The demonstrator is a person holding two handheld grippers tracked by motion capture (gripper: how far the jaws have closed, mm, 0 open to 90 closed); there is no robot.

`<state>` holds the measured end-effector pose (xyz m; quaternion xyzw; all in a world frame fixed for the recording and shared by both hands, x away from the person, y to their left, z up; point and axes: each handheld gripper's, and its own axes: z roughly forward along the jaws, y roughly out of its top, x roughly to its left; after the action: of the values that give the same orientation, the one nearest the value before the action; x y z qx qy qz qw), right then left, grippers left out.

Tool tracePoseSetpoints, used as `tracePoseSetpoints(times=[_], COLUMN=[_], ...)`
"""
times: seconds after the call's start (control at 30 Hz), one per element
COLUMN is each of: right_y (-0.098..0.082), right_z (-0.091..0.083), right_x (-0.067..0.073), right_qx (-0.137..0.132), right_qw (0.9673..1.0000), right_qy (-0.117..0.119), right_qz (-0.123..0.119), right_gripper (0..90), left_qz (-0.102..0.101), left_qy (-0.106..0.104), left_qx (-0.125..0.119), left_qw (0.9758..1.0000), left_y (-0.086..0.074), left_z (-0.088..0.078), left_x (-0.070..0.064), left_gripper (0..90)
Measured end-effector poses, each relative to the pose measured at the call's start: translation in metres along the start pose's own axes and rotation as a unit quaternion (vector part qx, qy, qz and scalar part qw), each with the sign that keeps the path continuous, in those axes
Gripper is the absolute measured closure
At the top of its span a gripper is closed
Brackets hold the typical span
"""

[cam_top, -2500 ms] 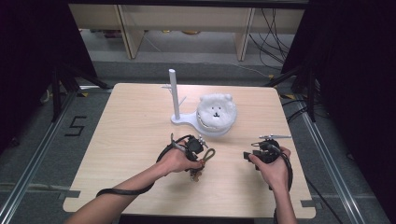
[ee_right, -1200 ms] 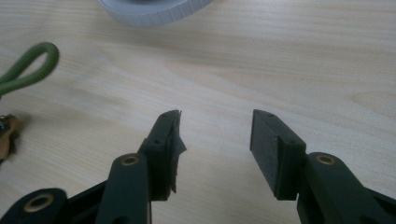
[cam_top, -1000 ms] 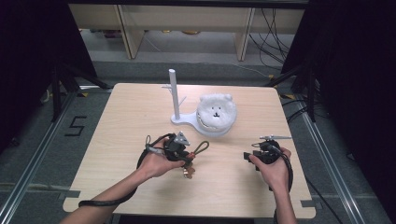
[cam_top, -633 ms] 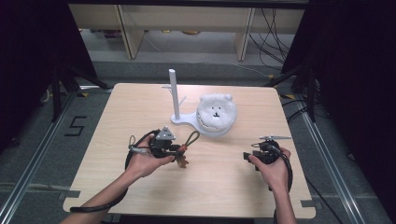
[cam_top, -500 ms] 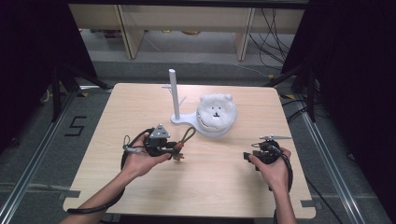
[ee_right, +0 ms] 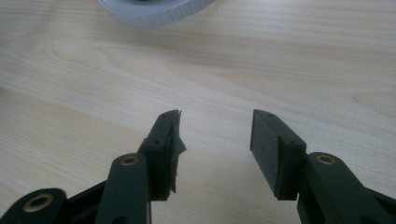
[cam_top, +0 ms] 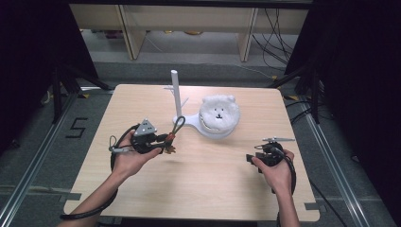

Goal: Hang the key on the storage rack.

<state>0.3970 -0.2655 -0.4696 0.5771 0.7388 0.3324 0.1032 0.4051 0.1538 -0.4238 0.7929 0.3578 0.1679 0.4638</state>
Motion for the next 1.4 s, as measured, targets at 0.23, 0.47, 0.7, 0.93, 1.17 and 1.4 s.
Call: tracePoseSetpoints(times=[0.23, 0.47, 0.7, 0.93, 1.17, 1.4], right_y=[0.000, 0.000, 0.000, -0.001, -0.001, -0.001], right_z=[0.000, 0.000, -0.001, -0.001, -0.001, -0.001], right_x=[0.000, 0.002, 0.002, 0.001, 0.000, 0.000], right_qx=[0.000, -0.005, -0.002, -0.005, -0.005, -0.005], right_qw=[1.0000, 1.0000, 1.0000, 0.9999, 0.9999, 0.9999], right_qy=[-0.001, 0.000, -0.005, -0.007, -0.008, -0.008], right_qz=[0.001, 0.004, 0.004, -0.009, -0.009, -0.010], right_gripper=[53.3, 53.1, 53.1, 53.0, 52.9, 52.8], left_qz=[-0.008, -0.016, -0.026, -0.032, -0.036, -0.037], left_qy=[0.018, 0.038, 0.051, 0.057, 0.062, 0.066], left_qx=[-0.017, -0.031, -0.045, -0.057, -0.067, -0.075], left_qw=[0.9997, 0.9987, 0.9973, 0.9962, 0.9952, 0.9942], left_y=[0.002, 0.004, 0.008, 0.013, 0.018, 0.022], left_z=[-0.008, -0.015, -0.019, -0.022, -0.025, -0.027], left_x=[0.010, 0.021, 0.028, 0.035, 0.039, 0.041], left_gripper=[68.0, 68.0, 68.0, 68.0, 68.0, 68.0])
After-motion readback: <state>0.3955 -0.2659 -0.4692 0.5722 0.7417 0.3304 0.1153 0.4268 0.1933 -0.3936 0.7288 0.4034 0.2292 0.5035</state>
